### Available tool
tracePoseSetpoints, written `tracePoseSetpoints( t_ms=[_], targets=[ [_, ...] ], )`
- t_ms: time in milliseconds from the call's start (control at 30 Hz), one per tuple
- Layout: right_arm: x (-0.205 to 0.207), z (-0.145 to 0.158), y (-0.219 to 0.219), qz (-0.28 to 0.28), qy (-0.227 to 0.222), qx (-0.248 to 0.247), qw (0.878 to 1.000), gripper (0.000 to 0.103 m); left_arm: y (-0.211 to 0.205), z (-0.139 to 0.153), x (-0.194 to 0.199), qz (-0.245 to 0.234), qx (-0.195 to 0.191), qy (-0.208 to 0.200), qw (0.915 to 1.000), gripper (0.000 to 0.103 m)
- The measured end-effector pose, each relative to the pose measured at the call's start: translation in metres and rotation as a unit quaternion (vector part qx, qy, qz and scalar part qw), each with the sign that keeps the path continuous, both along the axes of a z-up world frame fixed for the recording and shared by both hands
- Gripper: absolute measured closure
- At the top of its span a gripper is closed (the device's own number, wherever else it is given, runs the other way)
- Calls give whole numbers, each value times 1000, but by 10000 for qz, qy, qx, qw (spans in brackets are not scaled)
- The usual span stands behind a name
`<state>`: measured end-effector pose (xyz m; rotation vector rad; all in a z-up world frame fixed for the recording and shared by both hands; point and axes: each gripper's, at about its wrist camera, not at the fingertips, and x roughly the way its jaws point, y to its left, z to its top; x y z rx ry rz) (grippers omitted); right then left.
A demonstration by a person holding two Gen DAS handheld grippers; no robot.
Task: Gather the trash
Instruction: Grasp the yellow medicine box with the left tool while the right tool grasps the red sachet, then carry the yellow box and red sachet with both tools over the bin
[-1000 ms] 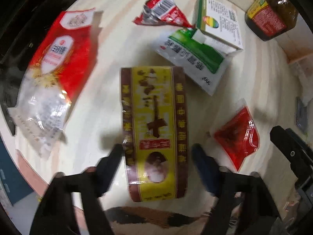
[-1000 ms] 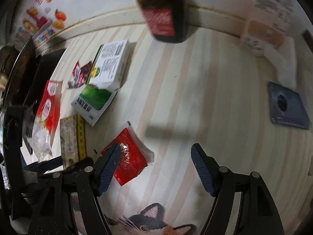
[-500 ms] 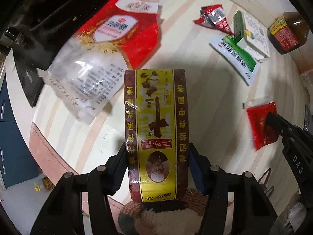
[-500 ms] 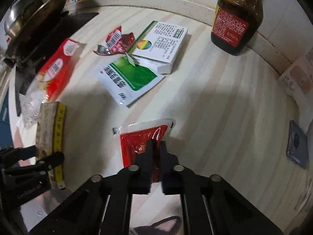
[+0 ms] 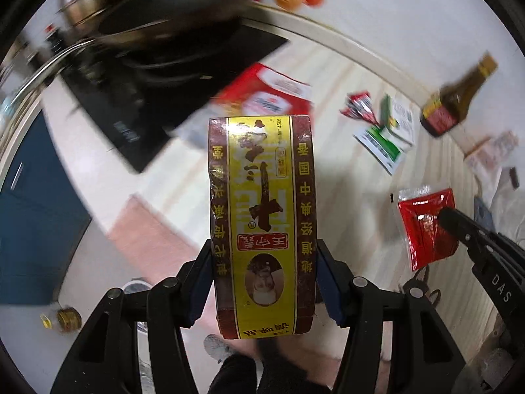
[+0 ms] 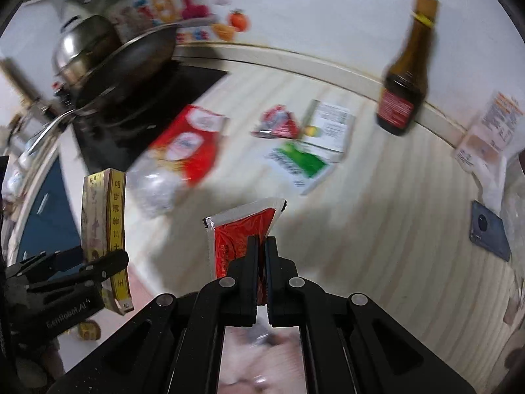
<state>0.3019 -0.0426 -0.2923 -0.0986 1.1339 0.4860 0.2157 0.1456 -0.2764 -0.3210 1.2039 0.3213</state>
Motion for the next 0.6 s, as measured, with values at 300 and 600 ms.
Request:
tracePoseSetpoints(
  t_ms=[300, 600],
  targets=[
    [-92, 2, 125, 1109, 109, 335, 9932, 100, 116, -5, -148, 1392, -133, -101, 9901, 49],
    [-224, -84, 280, 2645, 625, 160, 9622, 100, 215, -100, -312, 3033, -653, 376, 9499, 49]
  ],
)
